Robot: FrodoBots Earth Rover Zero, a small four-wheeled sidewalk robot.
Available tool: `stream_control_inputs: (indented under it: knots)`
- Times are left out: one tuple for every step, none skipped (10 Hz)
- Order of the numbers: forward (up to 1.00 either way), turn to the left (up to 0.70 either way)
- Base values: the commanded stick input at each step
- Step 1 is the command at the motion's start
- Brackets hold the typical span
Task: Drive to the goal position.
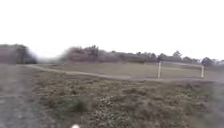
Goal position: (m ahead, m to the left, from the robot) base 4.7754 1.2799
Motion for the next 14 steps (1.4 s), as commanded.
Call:
stream_control_inputs:
  knots:
    - [0.03,0.45]
    - [0.04,0.51]
    - [0.04,0.15]
    - [0.26,0.00]
    - [0.65,0.00]
    - [0.70,0.00]
    - [0.70,0.00]
    - [0.70,0.00]
    - [0.70,0.00]
    - [0.70,0.00]
    - [0.70,0.02]
    - [0.70,0.06]
    - [0.70,0.14]
    - [0.70,0.14]
